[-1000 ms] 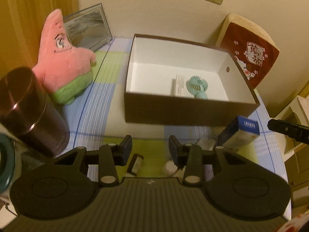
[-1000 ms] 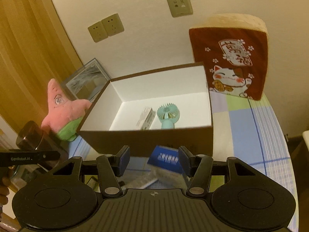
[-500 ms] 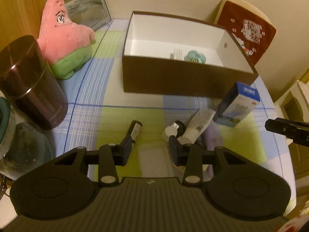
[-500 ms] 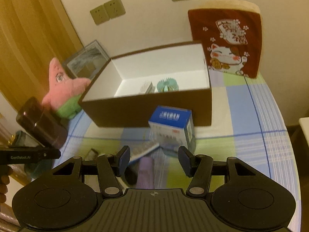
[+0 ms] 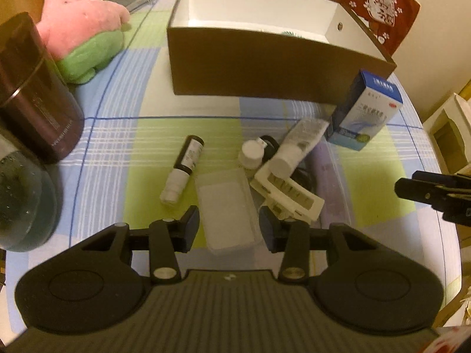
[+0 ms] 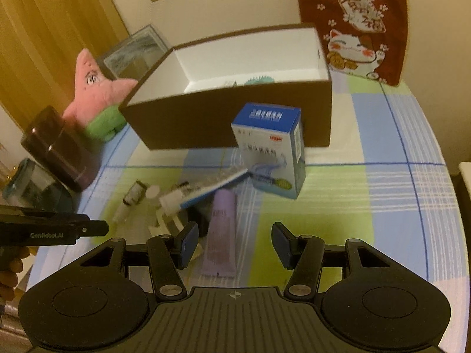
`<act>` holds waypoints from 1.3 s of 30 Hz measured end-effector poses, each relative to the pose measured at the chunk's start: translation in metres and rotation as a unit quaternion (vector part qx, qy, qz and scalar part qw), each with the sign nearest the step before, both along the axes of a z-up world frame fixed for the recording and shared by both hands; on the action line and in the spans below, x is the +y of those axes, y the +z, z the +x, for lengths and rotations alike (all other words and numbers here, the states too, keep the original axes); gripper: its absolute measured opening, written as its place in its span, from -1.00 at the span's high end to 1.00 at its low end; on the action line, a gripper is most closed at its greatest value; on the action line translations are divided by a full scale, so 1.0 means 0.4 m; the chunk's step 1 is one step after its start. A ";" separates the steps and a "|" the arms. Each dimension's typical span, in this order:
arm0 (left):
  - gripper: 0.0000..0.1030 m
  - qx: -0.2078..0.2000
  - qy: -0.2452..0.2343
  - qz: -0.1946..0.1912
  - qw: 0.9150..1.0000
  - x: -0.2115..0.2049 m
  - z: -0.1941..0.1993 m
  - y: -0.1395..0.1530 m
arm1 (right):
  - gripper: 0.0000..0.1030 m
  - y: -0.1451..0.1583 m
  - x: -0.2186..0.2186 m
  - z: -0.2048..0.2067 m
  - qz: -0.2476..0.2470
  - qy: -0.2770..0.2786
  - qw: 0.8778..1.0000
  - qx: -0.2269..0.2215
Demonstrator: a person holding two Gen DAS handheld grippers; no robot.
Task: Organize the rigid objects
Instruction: 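Move the right tool back to the lavender tube and close on it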
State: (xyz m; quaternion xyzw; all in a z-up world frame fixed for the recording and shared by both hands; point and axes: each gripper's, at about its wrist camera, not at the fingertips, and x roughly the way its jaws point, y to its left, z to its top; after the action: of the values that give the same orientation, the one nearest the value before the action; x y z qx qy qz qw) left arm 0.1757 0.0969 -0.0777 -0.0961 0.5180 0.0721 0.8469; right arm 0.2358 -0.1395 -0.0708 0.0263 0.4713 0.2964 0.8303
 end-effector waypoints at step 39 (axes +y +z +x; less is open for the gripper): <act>-0.03 0.029 -0.009 0.018 0.999 0.006 0.088 -0.150 | -0.02 -0.180 0.139 0.053 -0.026 0.022 0.999 0.031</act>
State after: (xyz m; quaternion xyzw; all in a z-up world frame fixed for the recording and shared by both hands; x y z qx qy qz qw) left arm 0.2111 0.0993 -0.1377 -0.0742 0.5418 0.0763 0.8337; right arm 0.2571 -0.0839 -0.1426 0.0033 0.5052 0.3009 0.8088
